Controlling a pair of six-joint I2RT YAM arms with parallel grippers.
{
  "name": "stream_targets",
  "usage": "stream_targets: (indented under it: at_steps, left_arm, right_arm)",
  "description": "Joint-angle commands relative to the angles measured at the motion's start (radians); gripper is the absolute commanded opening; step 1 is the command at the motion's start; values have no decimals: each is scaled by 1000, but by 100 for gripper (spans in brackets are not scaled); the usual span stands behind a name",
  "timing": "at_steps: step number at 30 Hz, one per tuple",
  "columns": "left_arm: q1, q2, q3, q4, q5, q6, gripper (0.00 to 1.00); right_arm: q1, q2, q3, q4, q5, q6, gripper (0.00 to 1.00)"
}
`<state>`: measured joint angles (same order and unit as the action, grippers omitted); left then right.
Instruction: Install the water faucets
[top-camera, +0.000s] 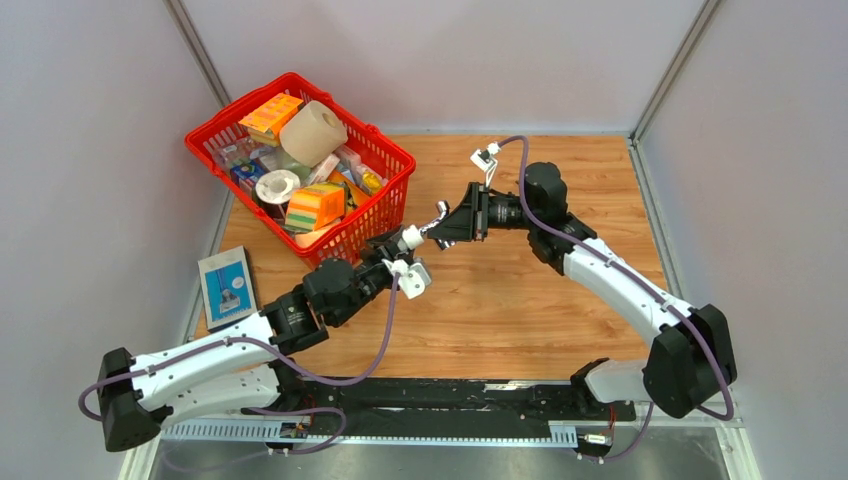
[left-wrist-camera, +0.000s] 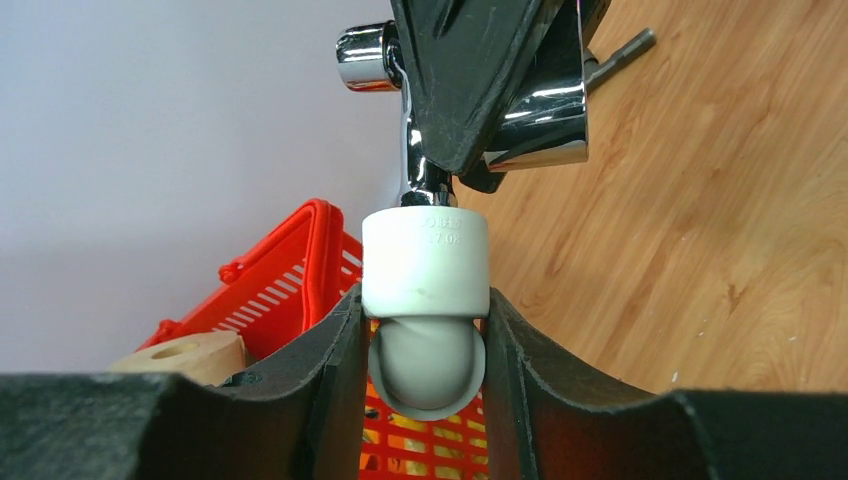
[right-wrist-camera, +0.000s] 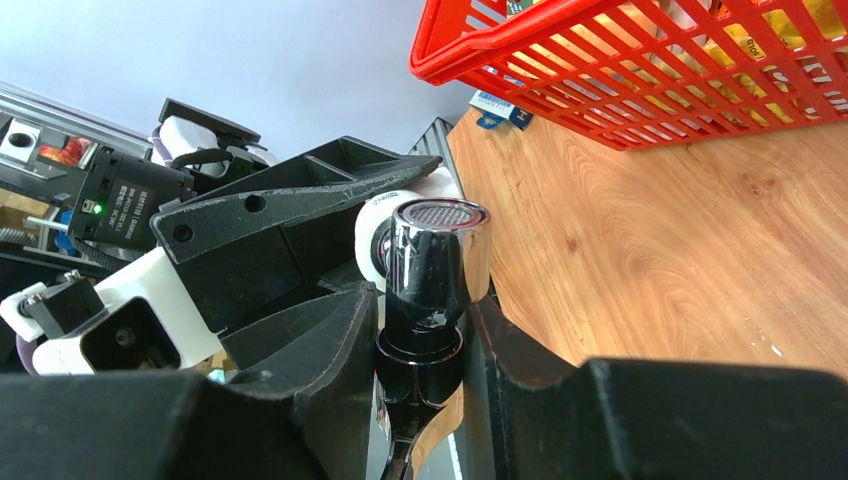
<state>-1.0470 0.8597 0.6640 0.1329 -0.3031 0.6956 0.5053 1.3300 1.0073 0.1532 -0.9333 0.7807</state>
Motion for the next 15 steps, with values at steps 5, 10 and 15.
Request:
stream_targets:
  at_steps: [5,10,15]
  left_arm:
    - [45,-34,123,-177,112,-270,56]
    - [207,-28,187,-268,416,-421,78]
    - [278,8,238,-292,641,-520,83]
  right_arm:
    - [-31,-107,27,0,31,-153,0]
    - [-31,-135,34,0,13,-233,0]
    - [-31,-146,36,2,-12,-271,0]
